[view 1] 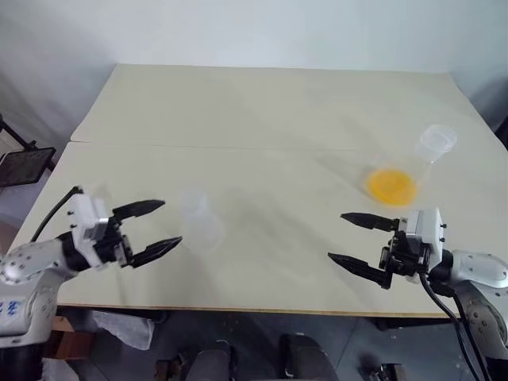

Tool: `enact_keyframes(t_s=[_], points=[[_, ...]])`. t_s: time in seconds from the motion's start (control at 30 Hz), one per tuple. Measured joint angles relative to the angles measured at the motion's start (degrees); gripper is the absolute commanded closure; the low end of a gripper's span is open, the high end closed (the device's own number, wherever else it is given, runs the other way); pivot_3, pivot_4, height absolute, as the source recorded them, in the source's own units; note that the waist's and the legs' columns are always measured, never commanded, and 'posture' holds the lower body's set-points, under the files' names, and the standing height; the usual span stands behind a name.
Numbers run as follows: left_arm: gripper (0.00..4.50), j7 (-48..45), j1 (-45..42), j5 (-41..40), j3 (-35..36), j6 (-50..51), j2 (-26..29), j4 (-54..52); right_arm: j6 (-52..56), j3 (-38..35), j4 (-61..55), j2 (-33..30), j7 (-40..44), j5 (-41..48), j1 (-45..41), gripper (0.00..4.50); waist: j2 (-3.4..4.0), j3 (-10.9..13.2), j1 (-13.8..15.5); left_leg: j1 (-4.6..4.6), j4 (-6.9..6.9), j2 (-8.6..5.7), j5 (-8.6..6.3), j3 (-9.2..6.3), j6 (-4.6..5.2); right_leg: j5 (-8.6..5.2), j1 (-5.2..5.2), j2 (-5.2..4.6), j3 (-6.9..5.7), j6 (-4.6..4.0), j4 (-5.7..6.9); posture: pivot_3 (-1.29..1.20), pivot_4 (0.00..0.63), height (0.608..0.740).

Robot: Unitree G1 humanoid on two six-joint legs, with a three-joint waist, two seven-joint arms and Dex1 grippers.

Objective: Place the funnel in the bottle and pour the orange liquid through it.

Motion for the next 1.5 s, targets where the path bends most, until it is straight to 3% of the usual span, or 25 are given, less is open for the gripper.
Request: enact_keyframes(t_s=[0.17, 0.43, 0.53, 0.67, 0.9, 1.13, 1.3, 1.5], points=[[0.02, 0.4, -6.9, 0.4, -6.3, 2.0, -3.2, 2.7, 0.0, -0.1, -0.6, 1.0, -1.5, 0.0, 1.5, 0.0, -0.01, 0.0, 0.1, -0.05, 0.14, -0.01, 0.0, -0.01, 0.0, 0.0, 0.01, 0.03, -0.04, 0.01, 0.02, 0.0, 0.15, 0.74], [0.02, -1.3, -14.8, 3.0, -8.7, 1.3, -4.2, 11.7, 0.0, -0.3, -2.8, 1.5, -4.1, 0.0, 3.0, 0.0, -0.01, 0.0, 0.0, -0.06, 0.21, 0.0, 0.0, -0.02, 0.0, 0.0, 0.01, 0.06, -0.06, 0.01, 0.06, 0.0, 0.15, 0.74], [0.64, -2.9, -14.6, 4.2, -9.8, 0.8, -4.1, 12.3, 0.1, -0.4, -3.0, 1.7, -5.0, 0.0, 3.9, 0.0, -0.01, 0.0, 0.1, -0.08, 0.24, 0.0, -0.01, -0.03, 0.0, 0.0, 0.01, 0.05, -0.07, 0.01, 0.05, 0.0, 0.15, 0.74], [1.88, -4.7, -14.3, 4.9, -10.5, 0.2, -3.6, 13.4, 0.0, -0.4, -3.6, 2.4, -6.0, 0.0, 4.9, 0.0, -0.01, 0.0, 0.1, -0.09, 0.31, 0.0, -0.01, -0.03, 0.0, 0.0, 0.03, 0.04, -0.05, 0.01, 0.06, 0.0, 0.15, 0.74], [1.96, -5.9, -16.7, 4.3, -11.8, 2.9, -4.5, 13.2, -0.9, -1.0, -3.8, 2.7, -7.1, -0.1, 6.3, 0.0, -0.01, 0.0, 0.4, -0.14, 0.36, -0.02, -0.01, -0.11, 0.01, 0.01, 0.05, 0.02, -0.08, 0.01, 0.08, 0.0, 0.15, 0.74], [1.96, -5.3, -29.6, 8.9, -21.4, 2.9, -13.8, 16.0, -1.4, -7.3, -6.4, 3.4, -8.6, -0.2, 15.6, 0.0, -0.01, 0.0, 1.9, -0.2, 0.63, -0.12, -0.08, -0.18, 0.12, 0.09, 0.25, 0.11, -0.2, 0.17, 0.02, 0.0, 0.15, 0.74], [1.96, -4.3, -42.8, 17.4, -27.8, -7.3, -23.9, 32.2, -2.4, -9.7, -10.2, 6.9, -11.7, -1.0, 22.8, 0.0, -0.03, 0.0, 1.7, -0.17, 0.67, -0.16, -0.12, -0.06, 0.2, 0.12, 0.33, 0.3, -0.5, 0.23, -0.06, 0.0, 0.15, 0.74], [1.96, -4.3, -50.0, 22.7, -29.5, -18.1, -31.8, 48.8, -3.5, -10.8, -13.7, 10.7, -15.7, -2.3, 27.0, 0.0, -0.03, 0.0, 1.5, -0.14, 0.67, -0.06, -0.13, 0.05, 0.21, 0.12, 0.32, 0.24, -0.68, 0.24, -0.12, 0.0, 0.15, 0.74]])
